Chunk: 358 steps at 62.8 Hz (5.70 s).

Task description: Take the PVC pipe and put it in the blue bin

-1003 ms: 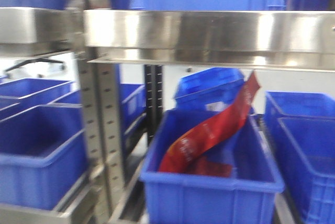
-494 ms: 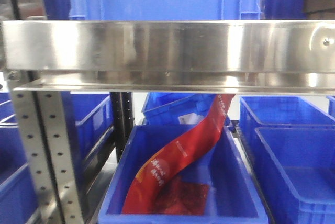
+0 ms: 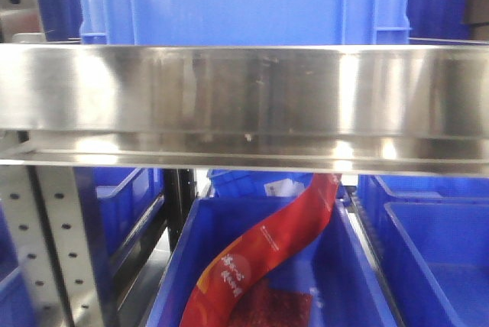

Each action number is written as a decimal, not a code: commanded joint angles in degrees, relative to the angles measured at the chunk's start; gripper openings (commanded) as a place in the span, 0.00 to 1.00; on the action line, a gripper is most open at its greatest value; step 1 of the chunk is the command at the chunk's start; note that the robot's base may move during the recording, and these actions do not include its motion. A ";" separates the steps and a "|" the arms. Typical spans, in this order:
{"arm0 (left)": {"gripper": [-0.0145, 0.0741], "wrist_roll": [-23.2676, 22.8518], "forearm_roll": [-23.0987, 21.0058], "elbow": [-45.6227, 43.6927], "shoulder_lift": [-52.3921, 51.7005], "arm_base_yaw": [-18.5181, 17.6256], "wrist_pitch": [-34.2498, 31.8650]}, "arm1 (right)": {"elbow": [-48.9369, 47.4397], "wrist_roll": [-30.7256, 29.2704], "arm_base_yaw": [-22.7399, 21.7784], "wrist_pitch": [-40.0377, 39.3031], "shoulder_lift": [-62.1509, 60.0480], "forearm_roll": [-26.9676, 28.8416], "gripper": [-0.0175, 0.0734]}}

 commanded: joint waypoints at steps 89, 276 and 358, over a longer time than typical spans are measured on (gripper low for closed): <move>0.04 -0.34 -6.83 -4.80 3.27 -0.56 5.96 | -2.16 -0.27 0.05 -3.64 1.90 0.89 0.01; 0.04 -1.47 -4.40 -63.80 56.45 -17.77 36.39 | -45.18 -5.34 17.41 14.88 48.18 2.83 0.01; 0.04 2.62 -4.20 7.05 0.81 -23.63 -4.66 | 9.36 -5.34 17.41 -12.86 1.87 1.42 0.01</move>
